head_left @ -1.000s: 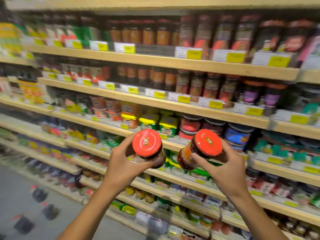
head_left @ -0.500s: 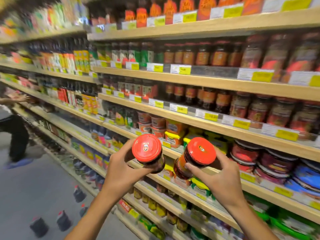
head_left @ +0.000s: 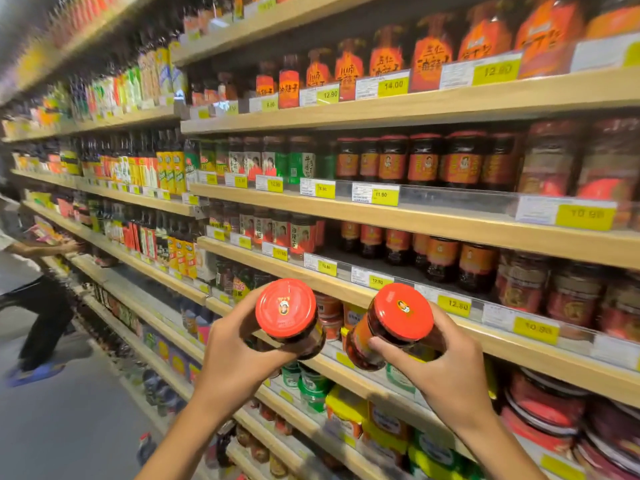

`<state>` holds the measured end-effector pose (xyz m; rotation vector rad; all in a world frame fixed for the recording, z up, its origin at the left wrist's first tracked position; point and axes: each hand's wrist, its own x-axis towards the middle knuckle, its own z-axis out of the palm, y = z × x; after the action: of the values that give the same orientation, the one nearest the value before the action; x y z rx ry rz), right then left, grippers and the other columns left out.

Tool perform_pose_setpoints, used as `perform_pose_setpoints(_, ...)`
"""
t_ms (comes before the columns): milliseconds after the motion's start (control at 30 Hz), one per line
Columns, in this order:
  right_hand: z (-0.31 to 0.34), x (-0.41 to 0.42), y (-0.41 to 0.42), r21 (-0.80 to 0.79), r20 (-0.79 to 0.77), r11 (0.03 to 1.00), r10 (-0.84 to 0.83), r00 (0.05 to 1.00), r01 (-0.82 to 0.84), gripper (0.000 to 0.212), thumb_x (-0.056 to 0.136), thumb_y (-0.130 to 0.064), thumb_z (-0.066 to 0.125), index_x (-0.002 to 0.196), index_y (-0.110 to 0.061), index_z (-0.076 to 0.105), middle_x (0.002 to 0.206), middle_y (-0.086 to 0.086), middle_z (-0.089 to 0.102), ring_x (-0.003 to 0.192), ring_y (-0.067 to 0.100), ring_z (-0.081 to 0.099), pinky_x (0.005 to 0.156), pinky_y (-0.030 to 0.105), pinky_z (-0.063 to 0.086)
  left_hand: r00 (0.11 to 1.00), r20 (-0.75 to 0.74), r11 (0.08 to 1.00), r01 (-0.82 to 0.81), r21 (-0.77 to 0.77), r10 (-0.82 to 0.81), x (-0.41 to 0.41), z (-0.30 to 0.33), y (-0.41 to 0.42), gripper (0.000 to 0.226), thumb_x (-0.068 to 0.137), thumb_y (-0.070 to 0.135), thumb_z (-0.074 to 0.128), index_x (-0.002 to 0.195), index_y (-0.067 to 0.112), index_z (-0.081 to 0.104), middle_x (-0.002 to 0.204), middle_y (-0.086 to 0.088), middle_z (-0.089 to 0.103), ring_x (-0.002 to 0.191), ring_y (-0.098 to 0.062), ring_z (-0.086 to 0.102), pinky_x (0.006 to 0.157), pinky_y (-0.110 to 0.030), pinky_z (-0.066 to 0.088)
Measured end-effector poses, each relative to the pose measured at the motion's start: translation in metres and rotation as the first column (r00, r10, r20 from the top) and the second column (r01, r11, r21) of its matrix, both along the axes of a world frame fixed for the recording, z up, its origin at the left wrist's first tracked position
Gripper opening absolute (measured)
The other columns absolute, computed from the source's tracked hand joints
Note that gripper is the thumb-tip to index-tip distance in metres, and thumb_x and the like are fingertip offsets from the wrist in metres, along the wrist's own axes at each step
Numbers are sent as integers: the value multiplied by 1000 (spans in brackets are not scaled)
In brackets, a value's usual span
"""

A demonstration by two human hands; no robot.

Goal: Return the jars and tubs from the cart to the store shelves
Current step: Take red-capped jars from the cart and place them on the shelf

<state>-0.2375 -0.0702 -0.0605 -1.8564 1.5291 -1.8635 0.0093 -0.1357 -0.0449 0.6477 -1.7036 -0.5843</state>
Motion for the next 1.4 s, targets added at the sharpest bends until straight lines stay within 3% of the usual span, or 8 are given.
perform_pose_setpoints(133,11,5,-27,9,-34,1000,-27,999,27,71,62,-56,89,123,-28,67,106,-25,72,100,0,68,83,13,53,1000,1,999,31,-21,-31,5,5,-32,68,53,63,86,116,57,61,115,26,69,107,3,65,87,-12,51)
perform_pose_setpoints(267,23,23,-52,-36,-60,995,-96,994,94,76,57,-67,83,124,-37,63,110,-35,67,104,-8,64,87,6,46,995,-9,994,97,-48,-97,13,14,-74,75,52,53,89,121,40,62,114,22,70,107,0,66,88,-16,52)
perform_pose_setpoints(500,57,71,-103,-171,-101,962,-232,968,212,73,61,-64,81,125,-33,62,113,-30,68,106,-8,64,87,4,44,981,-52,973,179,-145,-188,44,43,-150,70,49,51,88,108,70,57,106,35,68,100,11,65,80,-6,50)
perform_pose_setpoints(667,81,100,-134,-293,-80,911,-326,942,291,74,66,-53,87,126,-15,67,107,-21,73,101,-1,68,87,14,50,957,-88,943,254,-213,-277,60,64,-197,67,52,40,95,108,59,63,108,27,70,100,7,66,81,-7,49)
perform_pose_setpoints(833,112,109,-147,-357,-12,876,-351,936,324,67,62,-40,89,122,-20,66,105,-21,73,95,0,69,84,17,51,922,-109,902,331,-278,-372,58,92,-219,69,52,41,96,113,41,63,103,30,71,94,9,67,78,-7,49)
perform_pose_setpoints(1167,177,74,-177,-424,-111,786,-537,836,449,74,67,-37,92,129,-10,63,113,-10,71,102,-4,66,89,15,51,894,-130,865,363,-347,-428,46,121,-240,68,54,43,92,116,39,62,104,26,71,95,4,68,78,-9,49)
perform_pose_setpoints(1300,185,59,-200,-443,-118,751,-590,799,489,76,66,-38,91,129,-7,61,112,-15,66,100,-18,59,87,7,46,907,-119,876,344,-338,-403,45,120,-248,76,50,37,99,117,35,64,105,23,72,98,-1,69,79,-11,52)
perform_pose_setpoints(1400,184,49,-215,-425,-138,748,-611,780,510,77,66,-38,92,131,-11,59,113,-20,63,101,-17,59,90,11,48,905,-125,879,350,-322,-406,42,118,-254,75,51,32,97,120,30,66,106,19,73,98,-3,70,80,-13,52)
